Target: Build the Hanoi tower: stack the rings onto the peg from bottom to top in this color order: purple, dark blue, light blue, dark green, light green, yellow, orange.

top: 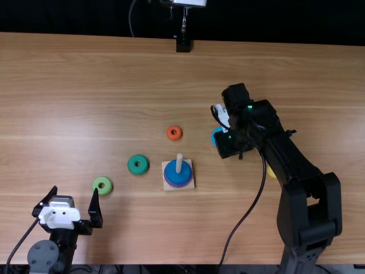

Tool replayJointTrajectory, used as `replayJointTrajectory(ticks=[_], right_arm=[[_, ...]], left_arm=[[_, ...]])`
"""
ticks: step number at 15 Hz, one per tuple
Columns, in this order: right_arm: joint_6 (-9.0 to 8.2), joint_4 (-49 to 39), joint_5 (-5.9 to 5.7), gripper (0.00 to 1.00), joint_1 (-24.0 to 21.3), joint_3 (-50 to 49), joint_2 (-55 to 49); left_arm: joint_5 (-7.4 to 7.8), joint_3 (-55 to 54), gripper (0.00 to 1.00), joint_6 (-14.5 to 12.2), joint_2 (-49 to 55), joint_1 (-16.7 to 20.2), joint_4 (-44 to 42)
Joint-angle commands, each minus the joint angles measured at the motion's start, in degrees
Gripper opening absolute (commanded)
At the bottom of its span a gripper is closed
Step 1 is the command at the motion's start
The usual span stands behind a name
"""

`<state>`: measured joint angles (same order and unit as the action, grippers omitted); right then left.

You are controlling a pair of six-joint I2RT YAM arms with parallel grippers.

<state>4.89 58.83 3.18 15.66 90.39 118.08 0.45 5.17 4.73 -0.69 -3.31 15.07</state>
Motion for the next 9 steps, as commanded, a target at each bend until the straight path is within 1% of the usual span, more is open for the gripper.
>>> replayJointTrajectory(ticks=[1,2,4,8,9], right_arm=[[0.6,2.3,-0.44,0.84,0.6,-0.48,-1.8],[0.6,4.41,-0.44,1.0,0.42,-0.04,-1.71],[0.49,6.1,-0.65,1.0,0.07,0.67,-1.8],[0.6,4.73,-0.65,1.0,-0.02,3.92,-1.71],[0.6,4.52,-0.44,1.0,-0.02,4.8,-1.63]], left_arm=[[0.61,-3.06,1.0,-0.3,0.69,0.41,0.86],[0.61,-3.06,1.0,-0.3,0.69,0.41,0.86],[0.61,-3.06,1.0,-0.3,0.69,0.41,0.86],[0.61,-3.06,1.0,-0.3,0.69,0.41,0.86],[0.61,-3.06,1.0,-0.3,0.69,0.41,0.86]])
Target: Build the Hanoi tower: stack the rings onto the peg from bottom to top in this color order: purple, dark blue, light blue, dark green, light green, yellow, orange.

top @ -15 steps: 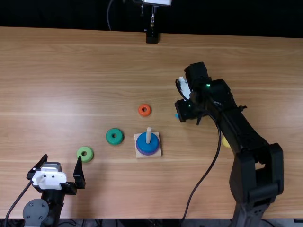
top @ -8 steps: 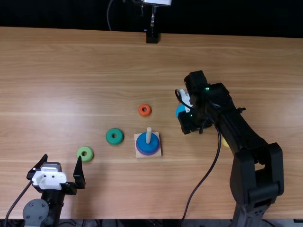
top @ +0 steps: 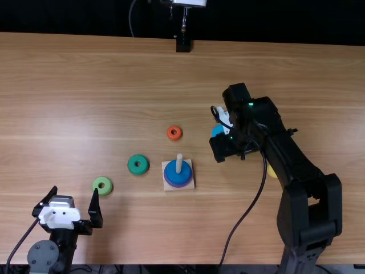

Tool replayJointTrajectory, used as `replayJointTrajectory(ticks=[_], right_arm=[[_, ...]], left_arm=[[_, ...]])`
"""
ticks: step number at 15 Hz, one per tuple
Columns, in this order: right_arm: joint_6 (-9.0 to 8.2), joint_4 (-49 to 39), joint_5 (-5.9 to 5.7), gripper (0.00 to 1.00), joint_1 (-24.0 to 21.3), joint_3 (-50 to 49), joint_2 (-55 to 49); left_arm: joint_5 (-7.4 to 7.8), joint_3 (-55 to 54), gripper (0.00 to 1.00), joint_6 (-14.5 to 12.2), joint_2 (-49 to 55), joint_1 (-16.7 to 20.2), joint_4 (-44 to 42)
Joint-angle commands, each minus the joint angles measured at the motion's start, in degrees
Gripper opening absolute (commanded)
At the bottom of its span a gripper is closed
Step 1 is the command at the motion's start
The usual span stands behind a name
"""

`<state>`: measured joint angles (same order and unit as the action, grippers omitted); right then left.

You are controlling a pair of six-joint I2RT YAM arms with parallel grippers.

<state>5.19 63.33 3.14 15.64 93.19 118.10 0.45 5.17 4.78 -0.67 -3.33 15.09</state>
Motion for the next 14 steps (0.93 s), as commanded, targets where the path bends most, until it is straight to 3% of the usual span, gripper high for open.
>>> replayJointTrajectory(ticks=[1,6,14], right_arm=[[0.29,-0.73,-0.18,1.0,-0.08,2.09,-1.65],[-0.66,-12.96,-0.39,1.0,-0.08,1.82,-1.65],[-0.55,-13.7,-0.29,1.0,-0.08,3.32,0.99]], left_arm=[[0.61,-3.06,1.0,-0.35,0.67,0.43,0.83],[0.61,-3.06,1.0,-0.35,0.67,0.43,0.83],[0.61,-3.06,1.0,-0.35,0.67,0.43,0.83]])
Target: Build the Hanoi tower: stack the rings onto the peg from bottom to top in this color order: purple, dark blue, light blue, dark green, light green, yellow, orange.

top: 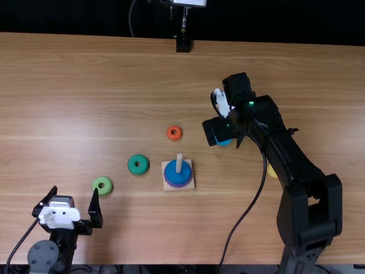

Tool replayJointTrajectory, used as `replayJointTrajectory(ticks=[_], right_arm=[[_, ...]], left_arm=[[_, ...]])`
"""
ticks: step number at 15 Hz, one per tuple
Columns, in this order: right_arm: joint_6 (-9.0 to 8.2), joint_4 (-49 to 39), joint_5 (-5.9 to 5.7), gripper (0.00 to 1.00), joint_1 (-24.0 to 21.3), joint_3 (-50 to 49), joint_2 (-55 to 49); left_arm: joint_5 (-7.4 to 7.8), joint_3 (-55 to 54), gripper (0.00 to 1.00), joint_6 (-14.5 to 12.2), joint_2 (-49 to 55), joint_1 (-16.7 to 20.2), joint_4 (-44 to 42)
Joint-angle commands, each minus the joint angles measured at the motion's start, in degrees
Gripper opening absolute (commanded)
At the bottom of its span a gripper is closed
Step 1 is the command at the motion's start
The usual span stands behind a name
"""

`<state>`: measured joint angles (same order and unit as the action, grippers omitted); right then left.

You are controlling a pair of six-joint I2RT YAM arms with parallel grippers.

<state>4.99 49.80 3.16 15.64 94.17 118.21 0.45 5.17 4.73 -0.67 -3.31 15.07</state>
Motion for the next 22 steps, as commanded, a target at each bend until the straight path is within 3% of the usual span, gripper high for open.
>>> replayJointTrajectory(ticks=[1,19,20,21,22], right_arm=[[-0.35,-0.17,-0.31,1.0,-0.08,2.42,2.37],[-0.56,0.04,-0.1,1.0,0.09,4.88,8.96],[-0.56,0.15,-0.1,0.94,0.09,4.79,8.96],[-0.56,0.04,0.01,0.57,0.09,4.44,8.96],[-0.35,0.15,0.11,0.26,0.09,4.35,8.96]], left_arm=[[0.61,-3.06,1.0,-0.3,0.67,0.41,0.86],[0.61,-3.06,1.0,-0.3,0.67,0.41,0.86],[0.61,-3.06,1.0,-0.3,0.67,0.41,0.86],[0.61,-3.06,1.0,-0.3,0.67,0.41,0.86],[0.61,-3.06,1.0,-0.3,0.67,0.41,0.86]])
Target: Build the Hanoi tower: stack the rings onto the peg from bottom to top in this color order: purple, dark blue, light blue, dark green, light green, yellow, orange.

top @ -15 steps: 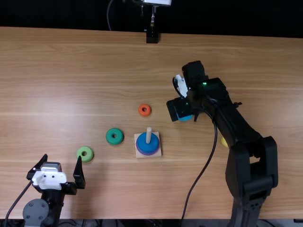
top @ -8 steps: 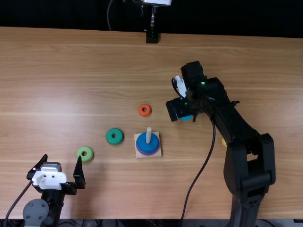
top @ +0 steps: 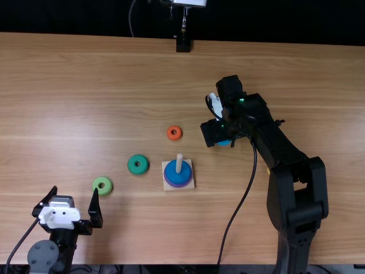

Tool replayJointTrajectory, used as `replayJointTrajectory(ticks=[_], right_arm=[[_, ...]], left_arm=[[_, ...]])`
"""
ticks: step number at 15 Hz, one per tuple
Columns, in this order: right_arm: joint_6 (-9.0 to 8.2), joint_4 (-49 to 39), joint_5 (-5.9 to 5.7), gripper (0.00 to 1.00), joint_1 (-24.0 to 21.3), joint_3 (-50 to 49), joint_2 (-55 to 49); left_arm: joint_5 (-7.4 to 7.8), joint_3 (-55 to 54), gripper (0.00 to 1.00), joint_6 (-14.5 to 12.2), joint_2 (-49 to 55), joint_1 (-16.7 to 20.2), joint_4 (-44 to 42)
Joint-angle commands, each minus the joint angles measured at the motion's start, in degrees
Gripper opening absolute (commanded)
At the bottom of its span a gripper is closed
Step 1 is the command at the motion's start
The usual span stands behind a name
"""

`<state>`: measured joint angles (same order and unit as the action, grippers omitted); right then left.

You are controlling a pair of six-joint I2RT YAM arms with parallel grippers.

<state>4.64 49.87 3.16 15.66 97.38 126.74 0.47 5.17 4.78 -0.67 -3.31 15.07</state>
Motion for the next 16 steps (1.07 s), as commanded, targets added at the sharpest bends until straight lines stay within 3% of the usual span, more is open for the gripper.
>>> replayJointTrajectory(ticks=[1,2,11,16], right_arm=[[0.21,0.29,0.11,0.09,0.07,1.05,0.44],[0.52,0.4,0.32,0.0,0.16,0.97,0.44],[0.63,1.14,0.11,0.0,0.42,1.93,-1.32],[0.73,7.25,0.11,0.0,1.3,2.55,-12.39]], left_arm=[[0.58,-3.06,1.0,-0.35,0.67,0.41,0.86],[0.58,-3.06,1.0,-0.35,0.67,0.41,0.86],[0.58,-3.06,1.0,-0.35,0.67,0.41,0.86],[0.58,-3.06,1.0,-0.35,0.67,0.41,0.86]])
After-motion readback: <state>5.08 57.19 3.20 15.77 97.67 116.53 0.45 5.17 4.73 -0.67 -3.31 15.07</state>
